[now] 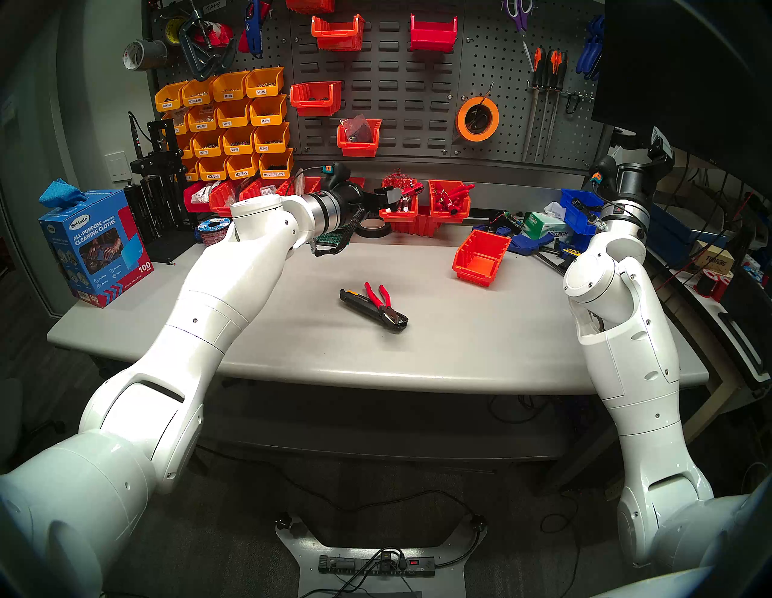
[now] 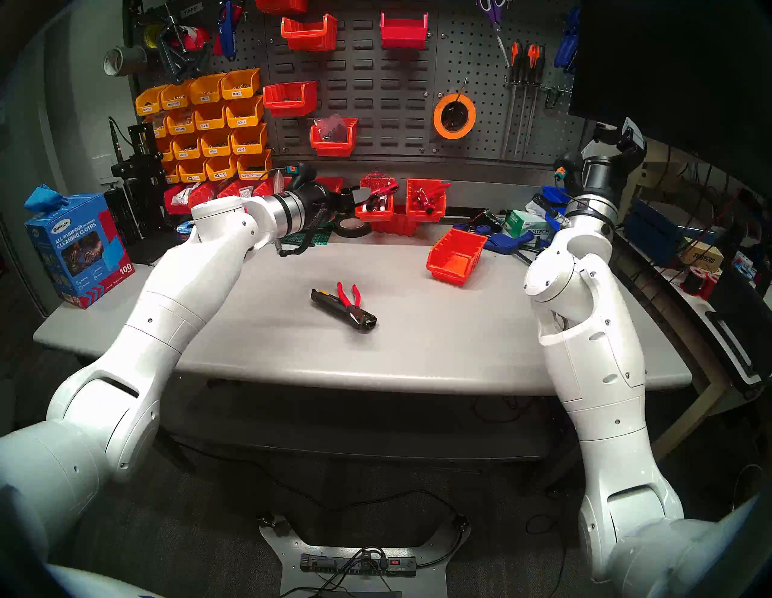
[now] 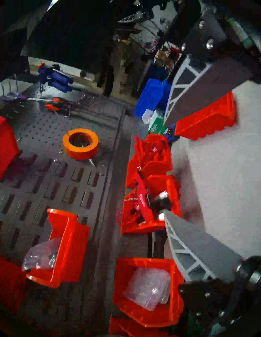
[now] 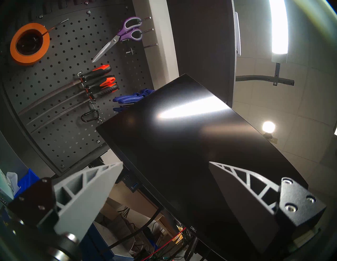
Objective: Take out tools from the storage box
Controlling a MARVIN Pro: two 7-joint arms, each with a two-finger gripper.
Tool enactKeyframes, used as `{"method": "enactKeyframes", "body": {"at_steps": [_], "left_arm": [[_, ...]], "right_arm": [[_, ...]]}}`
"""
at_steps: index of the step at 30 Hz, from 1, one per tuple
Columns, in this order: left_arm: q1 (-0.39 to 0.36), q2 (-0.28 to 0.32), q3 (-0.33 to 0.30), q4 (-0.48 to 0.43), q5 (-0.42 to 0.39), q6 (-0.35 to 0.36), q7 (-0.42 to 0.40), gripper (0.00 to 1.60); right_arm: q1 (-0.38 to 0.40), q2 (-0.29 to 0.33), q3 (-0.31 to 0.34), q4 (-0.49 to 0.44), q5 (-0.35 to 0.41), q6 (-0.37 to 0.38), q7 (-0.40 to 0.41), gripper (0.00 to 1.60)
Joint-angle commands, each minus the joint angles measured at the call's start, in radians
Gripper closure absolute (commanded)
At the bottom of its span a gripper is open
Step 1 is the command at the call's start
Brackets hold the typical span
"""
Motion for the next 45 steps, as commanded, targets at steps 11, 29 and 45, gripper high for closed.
{"method": "enactKeyframes", "body": {"at_steps": [11,29,45], "left_arm": [[0.103,-0.083,0.068,-0.037,0.056,-0.130,0.127,0.00],[0.161,-0.105,0.134,-0.094,0.094,-0.194,0.158,0.00],[0.186,-0.128,0.178,-0.073,0.169,-0.291,0.208,0.00]], "right_arm": [[0.014,0.001,0.002,-0.006,-0.011,0.003,-0.010,0.00],[0.014,0.000,0.003,-0.006,-0.011,0.003,-0.010,0.00],[0.015,0.000,0.003,-0.006,-0.012,0.004,-0.010,0.00]]}}
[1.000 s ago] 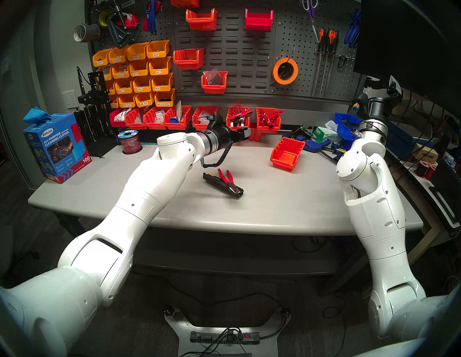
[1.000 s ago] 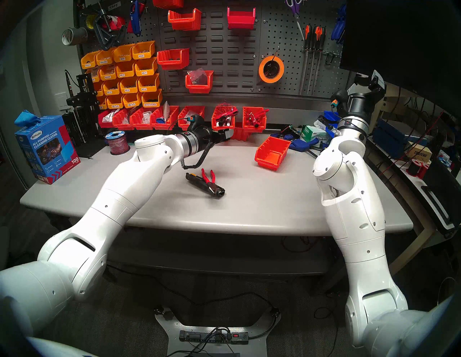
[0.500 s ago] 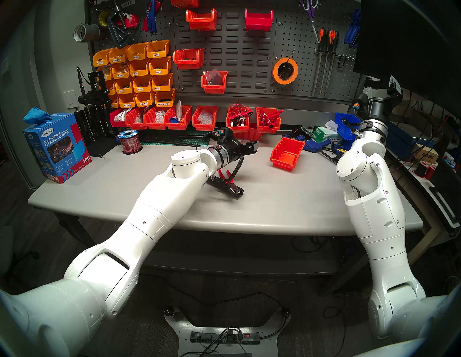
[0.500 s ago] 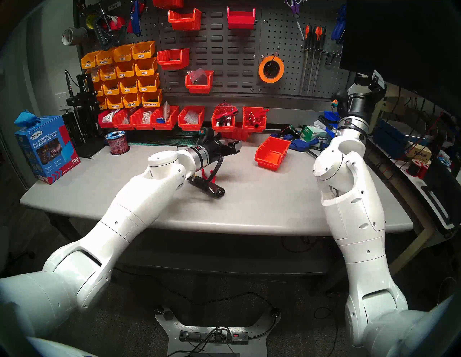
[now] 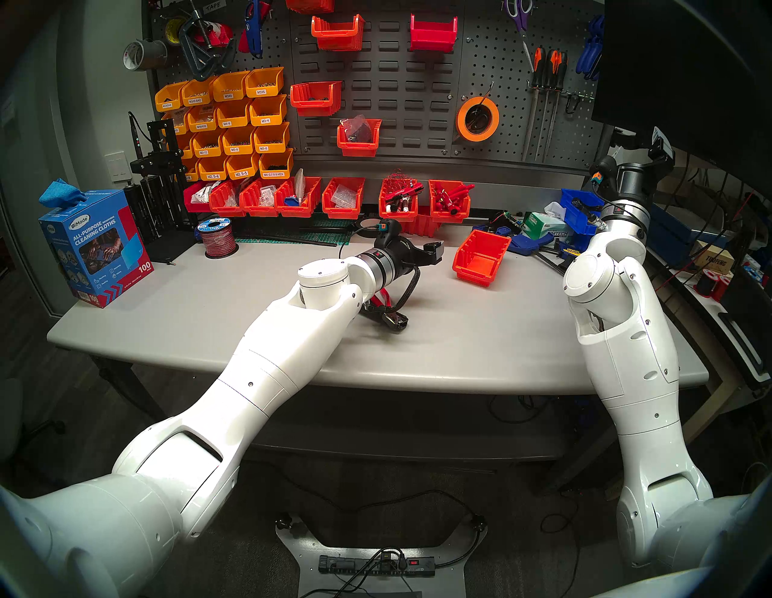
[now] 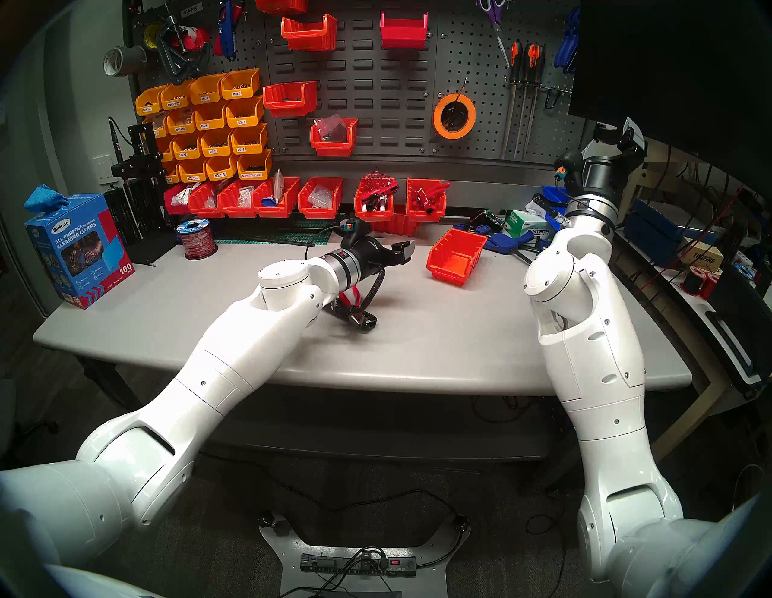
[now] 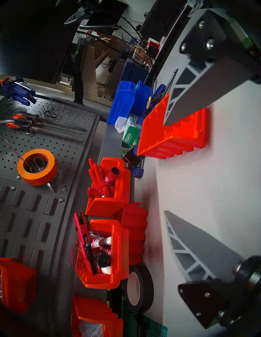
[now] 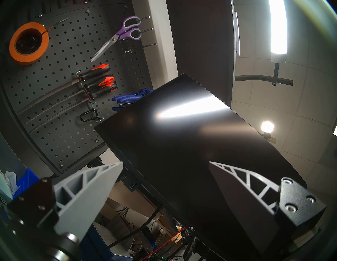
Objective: Take out tools from the storage box
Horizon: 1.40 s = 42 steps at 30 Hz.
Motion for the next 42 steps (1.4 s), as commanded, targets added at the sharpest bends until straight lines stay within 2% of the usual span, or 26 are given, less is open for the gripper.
{"method": "enactKeyframes", "body": {"at_steps": [1,6,20,25,34,42], "left_arm": [[-0.002,-0.023,0.014,0.004,0.035,-0.069,0.016,0.00],[0.000,-0.048,0.030,-0.005,0.050,-0.097,0.043,0.00],[0.003,-0.050,0.038,-0.019,0.056,-0.116,0.063,0.00],[-0.031,-0.010,0.035,-0.004,0.066,-0.128,-0.004,0.00],[-0.086,-0.002,-0.006,-0.008,0.037,-0.099,-0.060,0.00],[-0.147,0.006,0.037,0.042,0.040,-0.079,-0.182,0.00]], "right_arm": [[0.013,0.003,0.001,-0.009,-0.007,0.002,-0.006,0.00],[0.013,0.003,0.001,-0.009,-0.007,0.002,-0.006,0.00],[0.013,0.003,0.001,-0.009,-0.007,0.002,-0.006,0.00],[0.013,0.003,0.002,-0.009,-0.007,0.002,-0.006,0.00],[0.013,0.003,0.002,-0.009,-0.006,0.001,-0.005,0.00],[0.013,0.003,0.002,-0.009,-0.006,0.001,-0.006,0.00]]}}
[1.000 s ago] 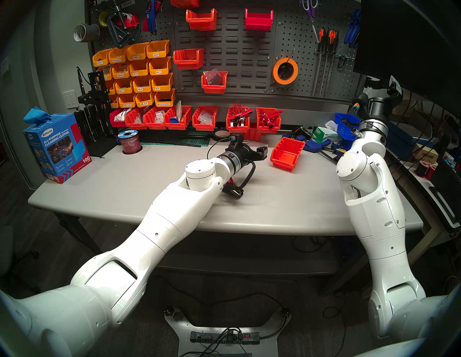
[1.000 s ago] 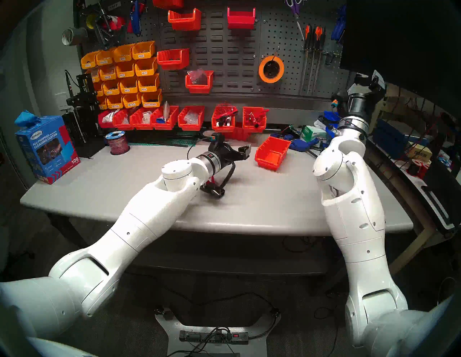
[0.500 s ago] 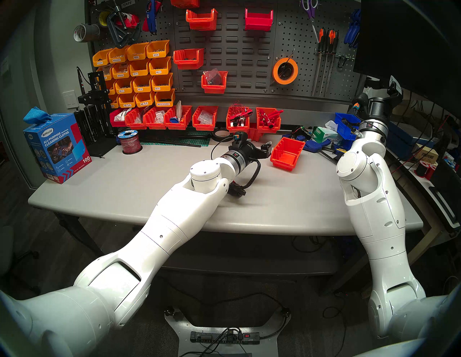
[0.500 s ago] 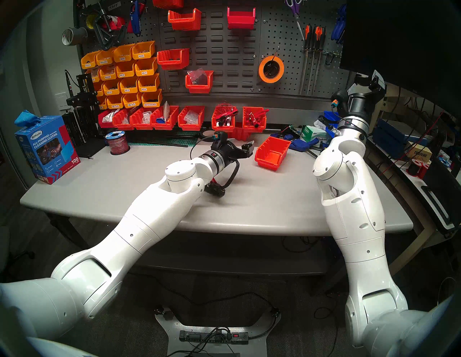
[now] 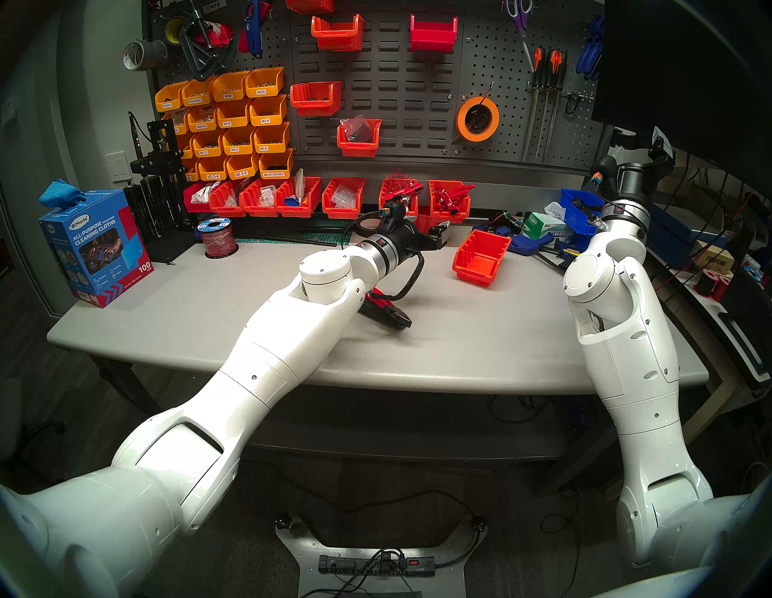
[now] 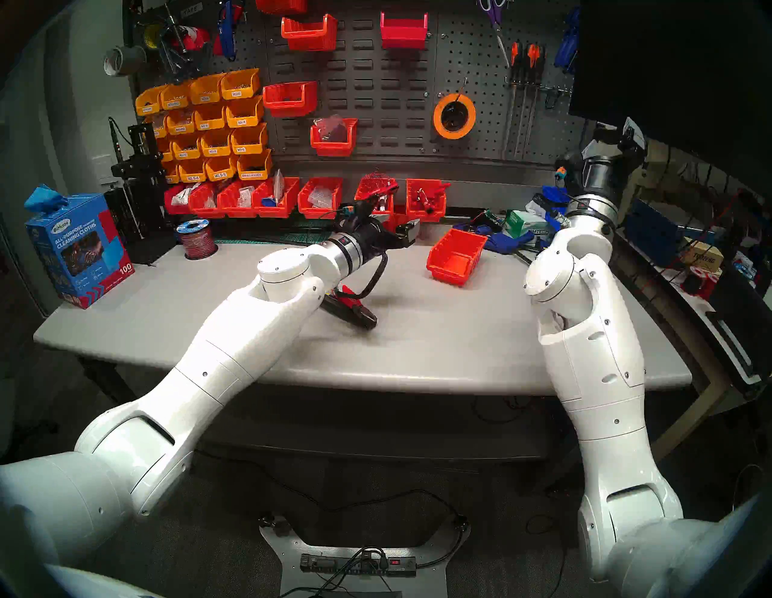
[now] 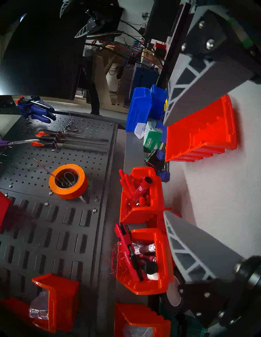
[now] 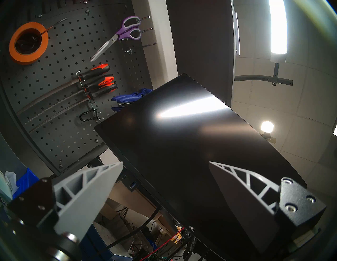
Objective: Take out tools from the storage box
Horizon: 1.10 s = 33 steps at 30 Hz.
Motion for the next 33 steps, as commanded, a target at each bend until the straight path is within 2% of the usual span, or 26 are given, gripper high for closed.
{"method": "enactKeyframes", "body": {"at_steps": [1,5,12,19,26,30,33], "left_arm": [[-0.086,-0.005,0.028,0.029,0.002,0.005,-0.107,0.00],[-0.112,-0.031,0.049,0.060,0.012,-0.017,-0.138,0.00],[-0.152,-0.086,0.082,0.140,0.050,-0.060,-0.123,0.00],[-0.197,-0.109,0.137,0.219,0.128,-0.125,-0.130,0.00],[-0.239,-0.140,0.162,0.308,0.166,-0.170,-0.149,0.00],[-0.259,-0.157,0.173,0.348,0.185,-0.169,-0.136,0.00],[-0.280,-0.170,0.176,0.381,0.189,-0.141,-0.131,0.00]], "right_arm": [[0.013,0.003,0.001,-0.009,-0.006,0.001,-0.005,0.00],[0.013,0.003,0.001,-0.009,-0.006,0.001,-0.005,0.00],[0.012,0.003,0.001,-0.009,-0.006,0.001,-0.005,0.00],[0.013,0.003,0.001,-0.009,-0.006,0.001,-0.005,0.00],[0.013,0.003,0.001,-0.009,-0.006,0.001,-0.005,0.00],[0.013,0.003,0.001,-0.009,-0.006,0.001,-0.005,0.00],[0.013,0.003,0.001,-0.009,-0.006,0.001,-0.005,0.00]]}}
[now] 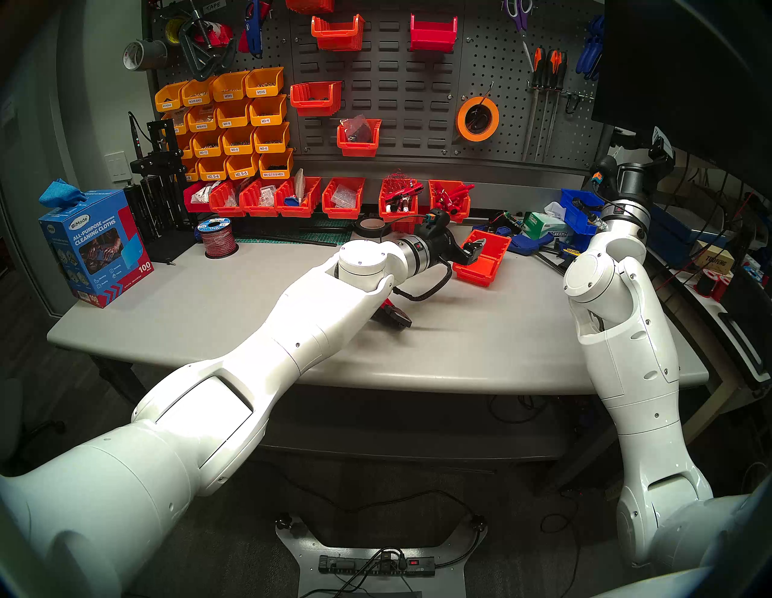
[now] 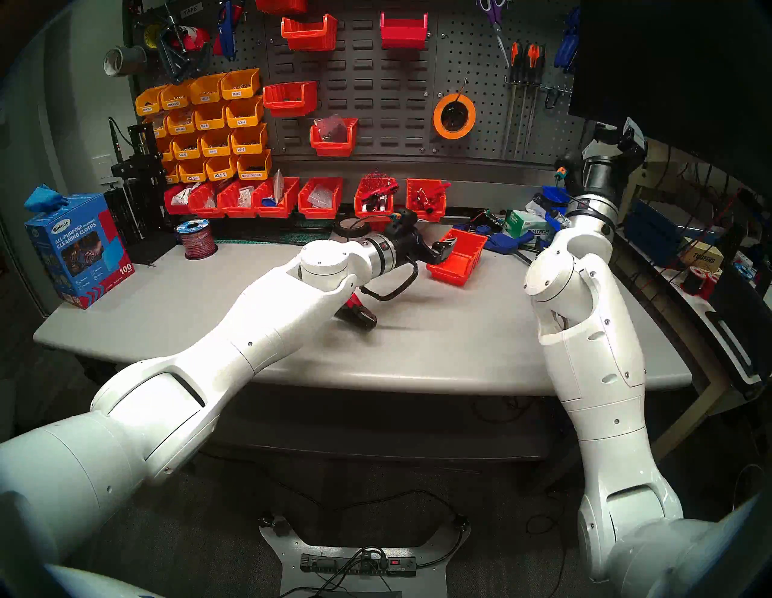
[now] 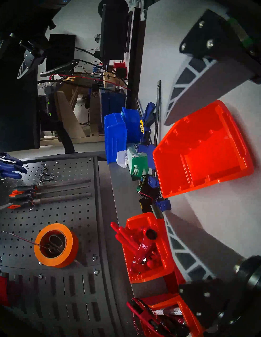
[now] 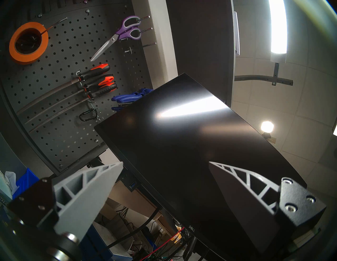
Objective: Take out tools from the storage box
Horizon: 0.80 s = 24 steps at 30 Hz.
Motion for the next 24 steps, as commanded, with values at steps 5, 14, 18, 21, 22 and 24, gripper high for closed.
{"method": "enactKeyframes", "body": {"at_steps": [5,14,18,21,22,24], "left_arm": [[-0.118,-0.063,0.001,0.090,0.013,0.065,0.000,0.00],[-0.161,-0.085,-0.010,0.127,-0.011,0.231,-0.042,0.00],[-0.169,-0.091,-0.018,0.124,-0.029,0.319,-0.059,0.00],[-0.168,-0.089,-0.018,0.116,-0.030,0.351,-0.062,0.01],[-0.169,-0.089,-0.017,0.116,-0.031,0.362,-0.062,0.00],[-0.169,-0.090,-0.017,0.118,-0.031,0.373,-0.061,0.00]], "right_arm": [[0.013,0.003,0.001,-0.009,-0.006,0.001,-0.005,0.00],[0.012,0.003,0.001,-0.009,-0.006,0.001,-0.005,0.00],[0.013,0.003,0.001,-0.009,-0.006,0.001,-0.005,0.00],[0.013,0.003,0.001,-0.009,-0.006,0.001,-0.005,0.00],[0.013,0.002,0.001,-0.009,-0.006,0.002,-0.005,0.00],[0.013,0.002,0.001,-0.009,-0.006,0.002,-0.006,0.00]]}}
